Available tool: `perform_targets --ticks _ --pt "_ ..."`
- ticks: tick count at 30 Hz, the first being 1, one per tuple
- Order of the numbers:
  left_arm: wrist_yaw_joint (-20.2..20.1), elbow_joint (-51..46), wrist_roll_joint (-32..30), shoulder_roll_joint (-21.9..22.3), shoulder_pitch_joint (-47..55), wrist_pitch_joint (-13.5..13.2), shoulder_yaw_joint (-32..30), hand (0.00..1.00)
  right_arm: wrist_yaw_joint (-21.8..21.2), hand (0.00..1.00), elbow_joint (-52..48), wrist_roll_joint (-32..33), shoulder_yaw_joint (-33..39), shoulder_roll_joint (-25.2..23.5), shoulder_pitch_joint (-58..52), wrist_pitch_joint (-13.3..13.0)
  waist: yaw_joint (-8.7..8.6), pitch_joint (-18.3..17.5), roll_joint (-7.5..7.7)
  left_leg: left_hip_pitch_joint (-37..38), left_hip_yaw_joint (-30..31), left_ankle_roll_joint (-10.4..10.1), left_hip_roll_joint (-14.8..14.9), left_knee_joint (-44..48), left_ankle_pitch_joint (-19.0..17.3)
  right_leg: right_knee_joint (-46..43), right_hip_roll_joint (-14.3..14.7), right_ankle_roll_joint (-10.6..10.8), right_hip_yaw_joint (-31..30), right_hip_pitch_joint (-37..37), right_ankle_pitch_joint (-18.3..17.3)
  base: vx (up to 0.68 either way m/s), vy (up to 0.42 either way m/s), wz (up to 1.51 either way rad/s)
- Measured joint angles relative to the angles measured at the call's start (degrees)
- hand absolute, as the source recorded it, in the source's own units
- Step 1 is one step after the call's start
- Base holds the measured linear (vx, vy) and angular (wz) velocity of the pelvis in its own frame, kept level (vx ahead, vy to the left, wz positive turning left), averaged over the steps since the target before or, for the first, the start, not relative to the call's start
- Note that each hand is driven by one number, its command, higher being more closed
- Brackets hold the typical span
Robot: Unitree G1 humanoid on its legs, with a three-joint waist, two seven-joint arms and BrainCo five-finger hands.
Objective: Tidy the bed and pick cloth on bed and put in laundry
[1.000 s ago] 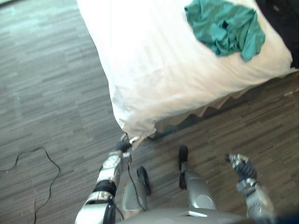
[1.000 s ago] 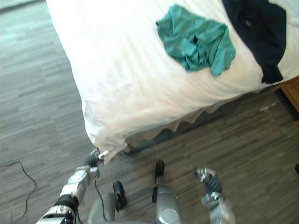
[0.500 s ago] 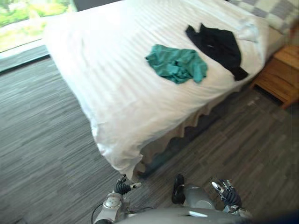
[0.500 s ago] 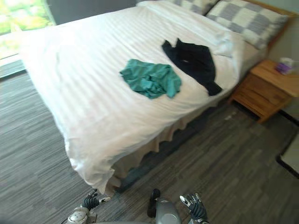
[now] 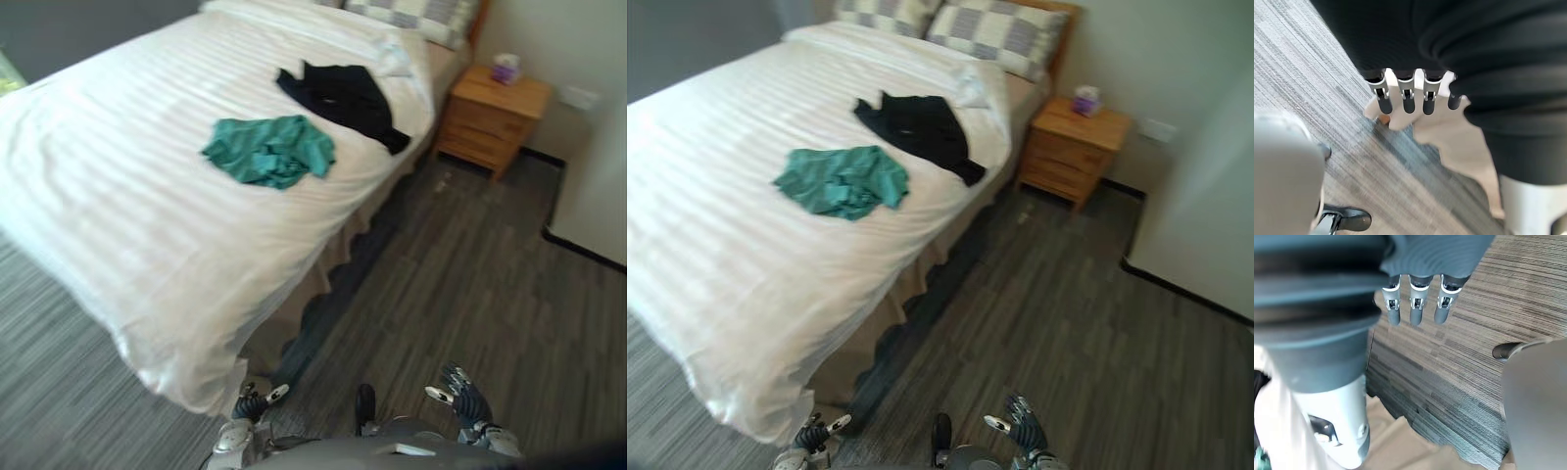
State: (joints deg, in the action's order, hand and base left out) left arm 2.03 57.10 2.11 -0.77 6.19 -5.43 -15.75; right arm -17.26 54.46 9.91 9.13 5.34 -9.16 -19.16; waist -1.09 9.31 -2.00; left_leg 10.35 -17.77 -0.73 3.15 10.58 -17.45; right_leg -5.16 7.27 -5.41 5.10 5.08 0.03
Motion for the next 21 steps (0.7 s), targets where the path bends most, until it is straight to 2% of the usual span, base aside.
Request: perform_targets --ticks 2,3,5,6,7,8,9,10,11,14,16,17,19,21 --pt "-1.6 0.4 1.7 -0.7 0.2 -1.2 -0.2 0.00 -0.1 0.00 2.1 -0.1 -0.4 -0.1 0.3 0.0 1.43 -1.1 1.53 -4.8 5.9 2.0 -0.6 11.4 -0.1 3.7 0.0 0.0 -7.4 -2.2 1.6 0.16 0.014 -1.60" --pt "-2.0 0.5 1.8 -0.4 0.3 -2.1 -0.1 0.00 -0.1 0.00 3.1 -0.1 0.0 -0.1 0.4 0.1 1.35 -1.1 1.41 -5.3 7.9 2.2 -0.8 12.6 -0.8 4.7 0.1 0.3 -10.0 -2.9 1.8 0.10 -0.004 -1.26" --pt "-1.7 0.7 0.9 -0.3 0.6 -3.8 1.2 0.00 1.0 0.00 4.7 -0.1 1.6 0.1 0.2 0.0 0.75 -1.3 0.96 -5.4 9.0 1.1 0.1 11.1 -1.6 6.4 -0.6 0.7 -12.2 -4.8 2.1 0.10 0.095 -0.92" --pt "-1.4 0.6 0.2 -0.3 0.6 -5.4 2.6 0.00 3.5 0.00 5.4 -0.1 2.5 -0.2 -0.4 0.1 -0.27 -1.3 0.82 -5.2 8.9 0.8 1.2 8.1 -1.5 7.3 -1.4 1.3 -12.9 -6.1 2.5 0.11 0.175 -0.54" --pt "-1.3 0.6 -0.2 -0.2 0.5 -6.3 3.1 0.00 4.9 0.00 5.3 0.1 2.9 -0.2 -0.9 0.2 -0.48 -1.5 0.67 -5.2 8.7 0.3 1.6 6.0 -1.0 7.9 -1.7 1.6 -13.5 -6.5 2.5 0.05 0.196 -0.37" --pt "-1.2 0.3 -0.6 0.0 0.3 -7.3 4.4 0.00 6.5 0.00 5.0 0.2 4.1 -0.1 -1.4 0.6 -1.00 -1.9 -0.23 -5.1 8.5 -0.7 3.7 0.6 2.3 8.4 -1.6 2.0 -13.1 -6.4 2.1 0.06 0.253 -0.45" --pt "-1.6 0.3 0.2 0.2 -0.5 -7.2 4.5 0.00 7.4 0.00 4.9 1.5 5.6 -0.3 -1.3 1.7 -0.93 -2.1 -0.62 -3.9 6.4 -2.4 4.0 -1.4 4.8 8.1 -2.6 2.6 -10.2 -6.6 1.4 0.06 0.215 -0.48" --pt "-1.8 0.3 1.3 0.2 -0.5 -7.2 4.6 0.00 7.4 0.00 4.4 2.2 6.2 -0.6 -1.4 2.1 -0.93 -2.6 -1.09 -3.4 5.4 -2.2 3.7 -2.7 5.1 8.1 -3.6 3.2 -8.3 -7.0 1.0 0.12 0.233 -0.50" --pt "-2.0 0.3 2.8 -0.1 -0.6 -6.7 5.3 0.00 7.3 0.00 3.6 3.0 6.5 -1.2 -2.0 2.6 -0.89 -2.5 -0.48 -2.0 4.1 -2.1 2.9 -4.1 5.0 8.2 -4.8 4.5 -6.5 -7.3 1.9 0.14 0.216 -0.36" --pt "-2.2 0.4 5.9 -0.6 -1.1 -3.5 6.5 0.00 7.3 0.00 2.7 2.8 6.6 -2.3 -2.2 3.5 -0.87 -2.1 0.09 0.9 2.3 -1.9 2.0 -5.7 5.0 7.2 -5.2 5.5 -7.3 -7.7 2.2 0.15 0.182 -0.30" --pt "-2.1 0.4 6.0 -0.2 -0.9 -2.2 5.9 0.00 8.0 0.00 2.4 2.7 6.4 -2.7 -1.9 4.1 -0.76 -1.8 0.13 1.7 0.4 -1.9 2.1 -5.4 4.8 4.6 -5.6 5.1 -4.9 -7.0 0.2 0.10 0.084 -0.29" --pt "-1.9 0.2 6.3 0.0 -0.6 -2.1 5.4 0.00 8.7 0.00 1.7 2.7 6.1 -2.8 -1.9 4.2 -0.47 -1.8 0.39 2.6 -0.6 -1.8 2.2 -5.4 4.2 -0.4 -6.7 4.9 -1.0 -5.7 -3.1 0.08 0.028 -0.14" --pt "-1.7 0.3 7.7 0.1 -0.2 -1.5 5.4 0.00 9.5 0.00 1.6 2.7 5.9 -3.0 -2.1 4.2 0.08 -1.8 0.70 3.7 -0.6 -2.2 2.3 -4.7 3.1 -6.1 -6.9 5.2 0.1 -4.0 -6.0 0.09 0.015 -0.12" --pt "-1.5 0.4 8.3 0.0 0.0 -0.9 5.3 0.00 10.8 0.00 1.7 2.8 5.7 -2.9 -1.9 4.6 0.51 -1.8 0.70 3.6 -0.3 -2.4 2.4 -4.0 2.7 -7.7 -6.9 5.5 0.1 -3.4 -6.9 0.09 -0.016 -0.08"
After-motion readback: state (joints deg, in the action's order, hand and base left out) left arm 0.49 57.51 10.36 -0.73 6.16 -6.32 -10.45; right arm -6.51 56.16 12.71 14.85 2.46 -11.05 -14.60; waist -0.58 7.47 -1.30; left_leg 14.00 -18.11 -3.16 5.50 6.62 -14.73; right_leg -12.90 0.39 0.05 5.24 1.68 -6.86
